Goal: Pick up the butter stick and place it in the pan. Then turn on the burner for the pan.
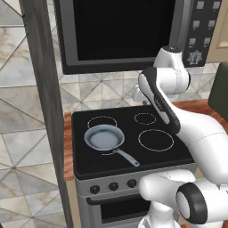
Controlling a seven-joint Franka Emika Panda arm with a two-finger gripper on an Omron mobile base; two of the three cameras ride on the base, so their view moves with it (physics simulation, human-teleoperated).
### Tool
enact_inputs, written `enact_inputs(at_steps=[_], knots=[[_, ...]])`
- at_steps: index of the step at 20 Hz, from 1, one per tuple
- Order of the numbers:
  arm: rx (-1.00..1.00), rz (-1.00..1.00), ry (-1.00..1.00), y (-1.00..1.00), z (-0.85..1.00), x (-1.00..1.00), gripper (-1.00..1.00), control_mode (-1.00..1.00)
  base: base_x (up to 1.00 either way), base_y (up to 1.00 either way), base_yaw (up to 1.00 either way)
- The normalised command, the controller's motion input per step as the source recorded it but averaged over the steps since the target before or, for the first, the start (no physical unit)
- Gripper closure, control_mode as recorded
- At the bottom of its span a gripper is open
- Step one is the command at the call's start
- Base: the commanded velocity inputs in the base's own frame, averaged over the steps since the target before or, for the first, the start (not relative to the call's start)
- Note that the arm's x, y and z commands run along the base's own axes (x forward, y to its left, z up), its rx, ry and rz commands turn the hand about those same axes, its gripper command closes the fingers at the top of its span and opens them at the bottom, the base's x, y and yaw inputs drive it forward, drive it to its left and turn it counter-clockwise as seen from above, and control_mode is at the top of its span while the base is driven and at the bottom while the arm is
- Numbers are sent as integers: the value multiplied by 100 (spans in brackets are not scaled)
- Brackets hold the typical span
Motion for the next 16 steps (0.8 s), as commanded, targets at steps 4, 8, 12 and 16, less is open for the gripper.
enact_inputs(at_steps=[4,8,12,16], knots=[[0,0,0,0,0,-1,-100,-100,0,0,0],[1,0,-5,-31,-10,-10,-100,-100,0,0,0],[6,-1,-2,-71,-7,-20,-100,-100,0,0,0],[6,-1,0,-76,-18,-13,-100,-100,0,0,0]])
